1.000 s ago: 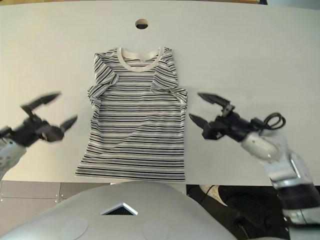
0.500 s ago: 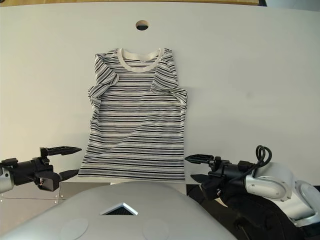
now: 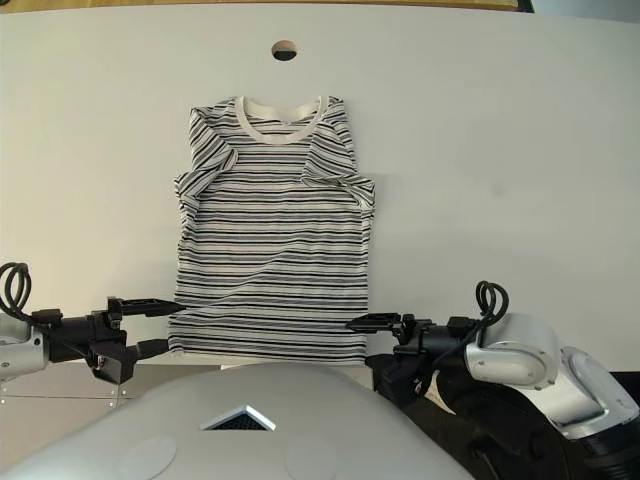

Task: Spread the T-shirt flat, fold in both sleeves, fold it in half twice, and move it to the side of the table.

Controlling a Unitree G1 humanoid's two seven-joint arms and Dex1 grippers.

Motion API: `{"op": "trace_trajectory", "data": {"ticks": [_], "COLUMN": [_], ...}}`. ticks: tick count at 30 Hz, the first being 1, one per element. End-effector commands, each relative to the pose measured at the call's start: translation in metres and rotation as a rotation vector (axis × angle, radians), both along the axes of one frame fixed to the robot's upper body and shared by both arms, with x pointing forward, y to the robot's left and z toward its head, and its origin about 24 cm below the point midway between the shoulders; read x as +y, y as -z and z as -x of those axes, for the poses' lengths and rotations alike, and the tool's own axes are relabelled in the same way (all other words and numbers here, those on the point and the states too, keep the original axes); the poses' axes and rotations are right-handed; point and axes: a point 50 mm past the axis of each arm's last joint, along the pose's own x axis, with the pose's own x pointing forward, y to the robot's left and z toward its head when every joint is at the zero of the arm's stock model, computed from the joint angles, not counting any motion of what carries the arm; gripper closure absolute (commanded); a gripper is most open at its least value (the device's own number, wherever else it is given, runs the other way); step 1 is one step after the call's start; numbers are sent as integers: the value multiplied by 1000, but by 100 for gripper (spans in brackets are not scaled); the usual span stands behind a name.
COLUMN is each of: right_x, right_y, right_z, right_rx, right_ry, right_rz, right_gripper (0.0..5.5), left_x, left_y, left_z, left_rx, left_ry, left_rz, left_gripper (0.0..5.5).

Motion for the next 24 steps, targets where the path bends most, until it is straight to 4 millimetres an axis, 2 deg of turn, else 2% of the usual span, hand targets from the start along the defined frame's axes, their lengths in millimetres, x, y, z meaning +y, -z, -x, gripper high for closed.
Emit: {"op": "trace_trajectory", "data": {"ticks": [1,9,11,15,17,24], "right_x": [2,4,5,10,9,1], "right_y": [-2,7,11,21,23,11], "right_z": [-6,-2,-1,-2,-2,-11], "right_rx": [-10,19,28,41,38,-11], "right_ry": [7,0,-13,-18,-6,69], "right_rz": [-12,-28,-31,-45,-48,-81], "right_gripper": [287,428,474,534,540,540], "left_x": [2,-4,-6,-10,-10,-10], "left_y": [8,9,8,7,6,-1], "left_z": [5,4,2,0,0,-1], "left_rx": [58,54,51,43,45,64], "left_ry": [14,14,16,19,18,-37], "left_rz": [-42,0,16,37,42,126], "left_gripper": [292,417,459,510,537,539]}}
